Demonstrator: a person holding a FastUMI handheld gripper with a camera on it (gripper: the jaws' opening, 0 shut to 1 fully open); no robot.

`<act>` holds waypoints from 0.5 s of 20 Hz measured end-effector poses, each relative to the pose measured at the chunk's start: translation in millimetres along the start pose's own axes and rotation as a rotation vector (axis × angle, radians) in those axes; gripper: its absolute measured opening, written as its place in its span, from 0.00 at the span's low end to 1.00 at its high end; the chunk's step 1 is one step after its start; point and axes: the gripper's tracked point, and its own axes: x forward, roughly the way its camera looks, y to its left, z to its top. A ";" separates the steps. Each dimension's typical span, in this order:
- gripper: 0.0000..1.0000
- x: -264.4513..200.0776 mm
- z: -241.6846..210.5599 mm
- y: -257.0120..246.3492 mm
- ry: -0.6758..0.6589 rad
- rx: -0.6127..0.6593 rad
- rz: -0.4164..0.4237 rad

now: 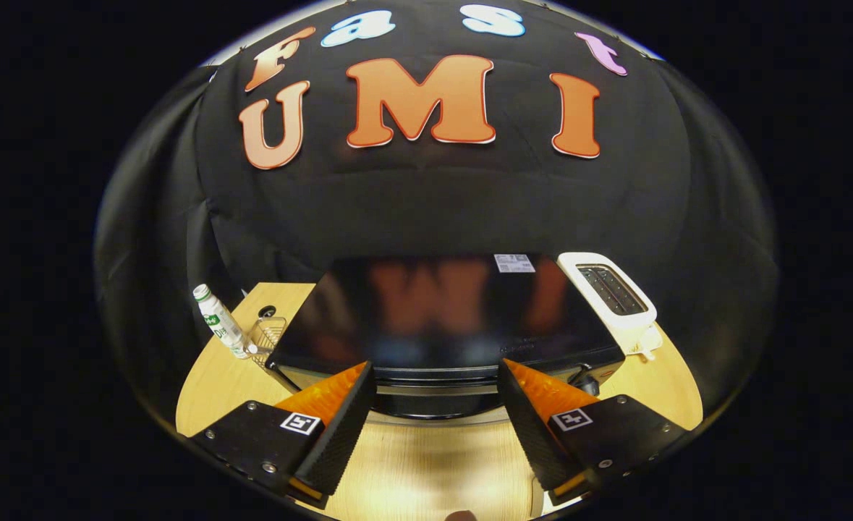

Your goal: Open the toaster oven, put the food inside, and close the toaster oven door.

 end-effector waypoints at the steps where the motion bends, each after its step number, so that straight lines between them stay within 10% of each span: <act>1: 1.00 -2.4 1.7 1.1 -0.013 0.007 0.007; 10: 1.00 -30.4 -18.2 0.0 -0.002 0.018 0.037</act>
